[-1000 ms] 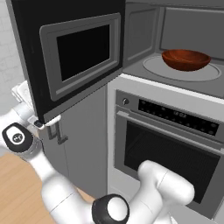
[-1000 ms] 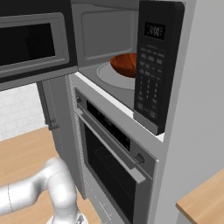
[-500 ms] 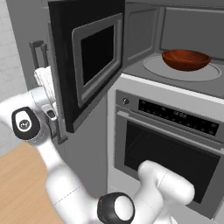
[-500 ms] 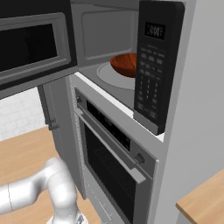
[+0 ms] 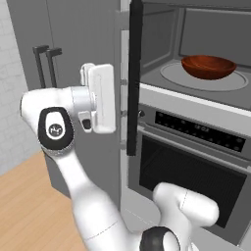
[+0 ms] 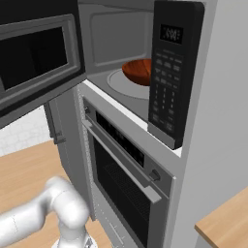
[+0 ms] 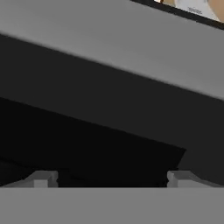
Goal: Pick the carrot from the sink and place it in the bowl. Then pick the bowl and place it in the microwave. Then close the microwave door and press the start button.
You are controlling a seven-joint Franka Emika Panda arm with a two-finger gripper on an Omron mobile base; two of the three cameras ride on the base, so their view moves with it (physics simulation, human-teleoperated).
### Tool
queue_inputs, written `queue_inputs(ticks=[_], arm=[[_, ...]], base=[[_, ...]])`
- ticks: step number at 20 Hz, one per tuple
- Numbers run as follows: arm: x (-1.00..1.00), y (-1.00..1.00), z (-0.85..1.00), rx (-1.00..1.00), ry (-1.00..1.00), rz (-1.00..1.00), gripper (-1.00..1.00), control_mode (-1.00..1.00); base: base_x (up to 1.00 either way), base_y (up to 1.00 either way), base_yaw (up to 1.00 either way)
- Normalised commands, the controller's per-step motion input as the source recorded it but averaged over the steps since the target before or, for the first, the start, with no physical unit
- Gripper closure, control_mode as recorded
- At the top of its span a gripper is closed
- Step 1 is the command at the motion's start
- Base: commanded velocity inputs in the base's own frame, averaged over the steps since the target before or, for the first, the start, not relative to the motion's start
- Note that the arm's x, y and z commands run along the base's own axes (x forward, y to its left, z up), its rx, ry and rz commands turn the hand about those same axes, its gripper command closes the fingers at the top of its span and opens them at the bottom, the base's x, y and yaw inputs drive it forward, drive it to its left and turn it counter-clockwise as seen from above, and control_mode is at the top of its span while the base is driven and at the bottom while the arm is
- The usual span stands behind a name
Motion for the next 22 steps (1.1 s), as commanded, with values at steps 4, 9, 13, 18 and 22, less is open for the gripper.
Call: queue_inputs(ticks=[4, 9, 13, 18, 22], arm=[[-0.03, -1.0, -0.01, 0.2, -0.09, 0.06, -1.0, -1.0], [0.02, -1.0, -0.02, 0.22, -0.11, 0.15, -1.0, -1.0], [0.27, -1.0, 0.0, 0.23, -0.12, 0.17, -1.0, -1.0], [0.51, -0.96, 0.0, 0.22, -0.11, 0.18, -1.0, -1.0], [0.71, -0.83, -0.02, 0.19, -0.05, 0.17, -1.0, -1.0]], base=[[0.0, 0.0, 0.0], [0.0, 0.0, 0.0], [0.0, 0.0, 0.0], [0.0, 0.0, 0.0], [0.0, 0.0, 0.0]])
